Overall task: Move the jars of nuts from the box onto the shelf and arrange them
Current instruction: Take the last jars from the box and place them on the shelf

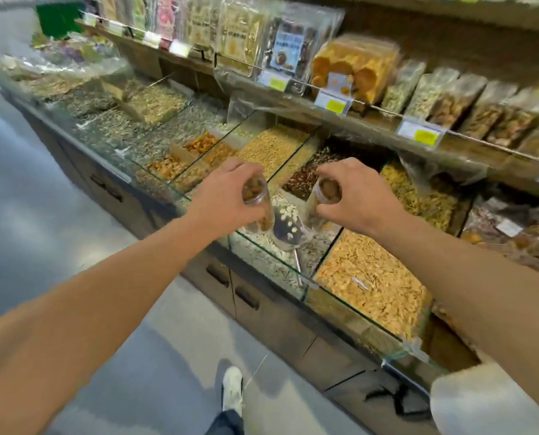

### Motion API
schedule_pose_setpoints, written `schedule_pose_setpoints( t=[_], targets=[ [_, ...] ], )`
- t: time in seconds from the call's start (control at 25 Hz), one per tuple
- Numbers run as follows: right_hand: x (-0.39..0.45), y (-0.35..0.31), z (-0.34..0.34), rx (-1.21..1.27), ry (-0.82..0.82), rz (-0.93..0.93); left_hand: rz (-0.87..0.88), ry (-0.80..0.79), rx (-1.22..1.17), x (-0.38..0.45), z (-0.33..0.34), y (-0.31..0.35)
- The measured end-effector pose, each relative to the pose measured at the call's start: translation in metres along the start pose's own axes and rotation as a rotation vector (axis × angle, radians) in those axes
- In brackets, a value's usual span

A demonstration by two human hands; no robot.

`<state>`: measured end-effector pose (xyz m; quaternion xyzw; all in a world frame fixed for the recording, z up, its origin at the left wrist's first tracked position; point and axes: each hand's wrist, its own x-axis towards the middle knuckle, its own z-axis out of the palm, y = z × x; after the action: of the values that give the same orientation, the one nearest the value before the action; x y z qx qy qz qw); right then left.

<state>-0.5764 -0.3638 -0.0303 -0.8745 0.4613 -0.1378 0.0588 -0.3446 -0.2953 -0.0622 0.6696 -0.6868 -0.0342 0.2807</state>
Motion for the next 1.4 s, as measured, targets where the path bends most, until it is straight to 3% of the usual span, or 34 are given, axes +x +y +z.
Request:
schedule_pose_setpoints(
  t=[0.36,0.68,1.08,1.4],
  targets=[
    [0.066,0.095,-0.035,-0.085,0.107,0.379,0.344,-0.143,-0.065,0.197,0.051,0.035],
    [0.054,0.187,-0.091,-0.121,0.256,0.595,0.574,-0.195,-0.206,0.294,0.109,0.13],
    [0.028,0.344,-0.159,-0.171,0.398,0.745,0.653,-0.18,-0.268,0.361,0.197,0.281],
    [0.059,0.463,-0.194,-0.313,0.413,0.876,0.703,-0.219,-0.332,0.424,0.253,0.35]
  ],
)
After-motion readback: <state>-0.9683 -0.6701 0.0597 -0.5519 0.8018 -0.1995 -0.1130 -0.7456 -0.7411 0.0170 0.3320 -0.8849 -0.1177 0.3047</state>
